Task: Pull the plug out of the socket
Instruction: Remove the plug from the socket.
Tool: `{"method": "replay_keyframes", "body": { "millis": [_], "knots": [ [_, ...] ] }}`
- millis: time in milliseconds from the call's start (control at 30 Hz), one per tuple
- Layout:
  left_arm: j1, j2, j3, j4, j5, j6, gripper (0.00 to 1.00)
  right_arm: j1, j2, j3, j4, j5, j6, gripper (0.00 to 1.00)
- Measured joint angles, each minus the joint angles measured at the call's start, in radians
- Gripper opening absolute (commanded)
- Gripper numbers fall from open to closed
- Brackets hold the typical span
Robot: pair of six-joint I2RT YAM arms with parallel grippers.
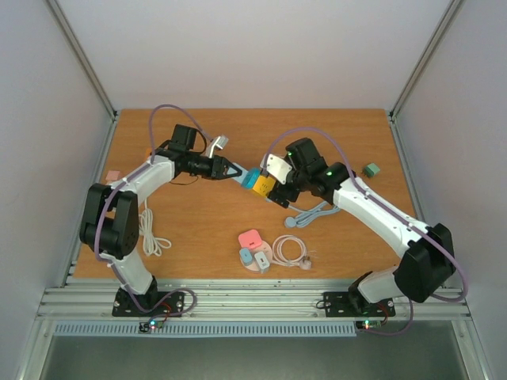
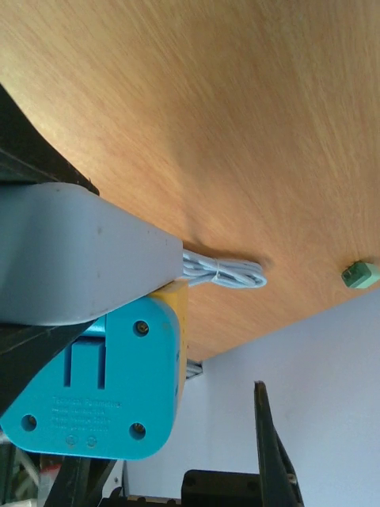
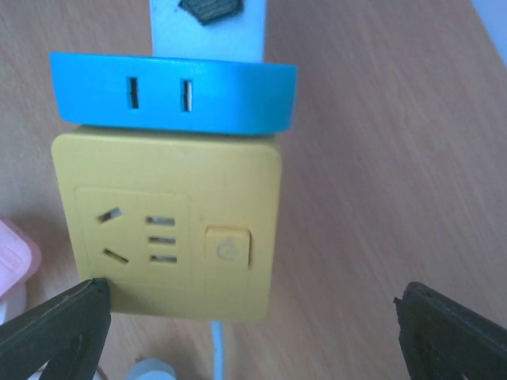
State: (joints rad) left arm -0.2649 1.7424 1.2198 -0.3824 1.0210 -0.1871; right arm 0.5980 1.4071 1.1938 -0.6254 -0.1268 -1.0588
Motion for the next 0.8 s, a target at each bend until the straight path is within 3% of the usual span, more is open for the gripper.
{"method": "replay_keyframes", "body": {
  "millis": [800],
  "knots": [
    [0.002, -0.039, -0.083, 0.088, -0.060, -0.056, 0.00, 0.154, 0.184, 0.152, 0.011, 0.069, 0.109, 0.98]
  ]
}}
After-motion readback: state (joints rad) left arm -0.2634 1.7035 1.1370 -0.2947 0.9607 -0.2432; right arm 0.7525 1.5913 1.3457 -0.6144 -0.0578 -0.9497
